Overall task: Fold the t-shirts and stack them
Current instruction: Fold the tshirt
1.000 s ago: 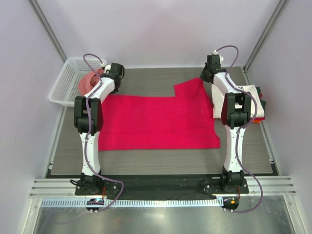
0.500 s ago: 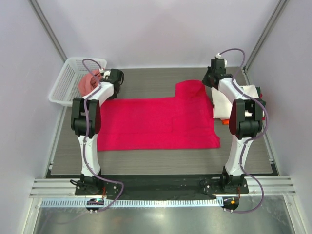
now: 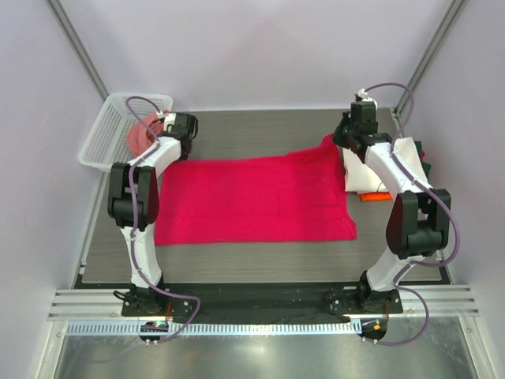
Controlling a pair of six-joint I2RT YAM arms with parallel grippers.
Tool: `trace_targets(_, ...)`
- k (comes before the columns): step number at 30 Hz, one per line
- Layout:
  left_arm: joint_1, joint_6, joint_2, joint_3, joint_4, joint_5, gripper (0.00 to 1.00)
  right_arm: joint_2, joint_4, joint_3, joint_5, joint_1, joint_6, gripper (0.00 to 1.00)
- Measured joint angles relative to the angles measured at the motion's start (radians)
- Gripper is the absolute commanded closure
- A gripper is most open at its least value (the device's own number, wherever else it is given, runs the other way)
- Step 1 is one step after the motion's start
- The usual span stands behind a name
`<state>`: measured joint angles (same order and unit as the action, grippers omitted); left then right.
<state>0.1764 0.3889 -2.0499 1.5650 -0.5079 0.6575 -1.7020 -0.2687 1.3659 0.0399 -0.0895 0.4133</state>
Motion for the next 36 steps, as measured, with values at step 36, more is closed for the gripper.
trace_targets(36,0.053,0.087,0.304,-0.388,0.072,0.075,1.0,0.588,-0.071,-0.437,-0.011,0.0,-0.002,0.99)
